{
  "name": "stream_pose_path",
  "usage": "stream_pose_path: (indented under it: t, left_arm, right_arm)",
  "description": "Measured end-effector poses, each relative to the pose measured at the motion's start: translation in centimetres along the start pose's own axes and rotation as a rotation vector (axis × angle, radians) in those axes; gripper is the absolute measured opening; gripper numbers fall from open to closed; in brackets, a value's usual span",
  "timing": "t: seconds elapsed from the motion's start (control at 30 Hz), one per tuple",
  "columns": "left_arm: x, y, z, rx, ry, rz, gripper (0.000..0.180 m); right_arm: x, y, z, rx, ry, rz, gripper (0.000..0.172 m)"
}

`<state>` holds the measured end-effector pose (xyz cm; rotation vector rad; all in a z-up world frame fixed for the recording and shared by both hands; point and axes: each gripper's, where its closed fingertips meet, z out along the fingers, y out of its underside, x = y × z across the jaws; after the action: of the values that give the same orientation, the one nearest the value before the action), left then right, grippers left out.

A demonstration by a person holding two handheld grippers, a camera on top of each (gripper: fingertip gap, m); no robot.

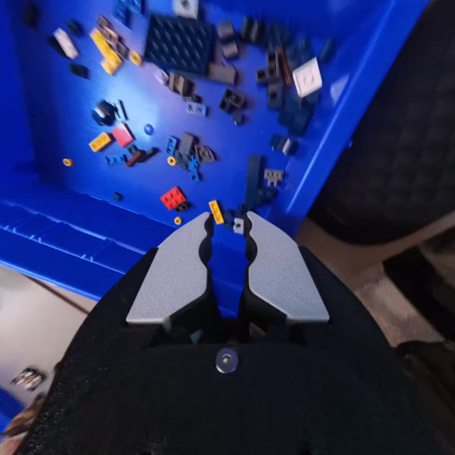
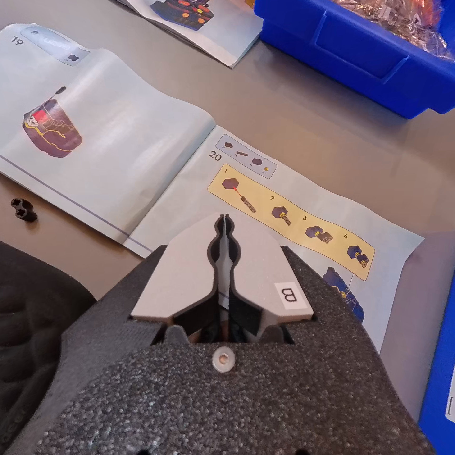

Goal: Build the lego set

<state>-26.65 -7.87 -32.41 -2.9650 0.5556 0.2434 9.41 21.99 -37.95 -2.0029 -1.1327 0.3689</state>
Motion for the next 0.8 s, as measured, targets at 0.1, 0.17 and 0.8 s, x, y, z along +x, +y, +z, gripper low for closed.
stream_pose_path:
  t: [0.1,0.17,0.8]
  left_arm:
    - [0.9,0.8,-0.1,-0.158,0.093,0.146,0.023]
    - [1.4,0.7,0.2,-0.202,0.154,0.215,0.024]
    - [1.4,1.8,3.1,-0.254,0.245,0.369,0.018]
  right_arm:
    - [-0.1,0.0,0.0,0.001,-0.001,-0.008,0.001]
    - [-0.2,0.0,0.0,0.001,-0.003,-0.013,0.001]
    - [-0.3,-0.1,0.0,0.003,-0.025,-0.008,0.001]
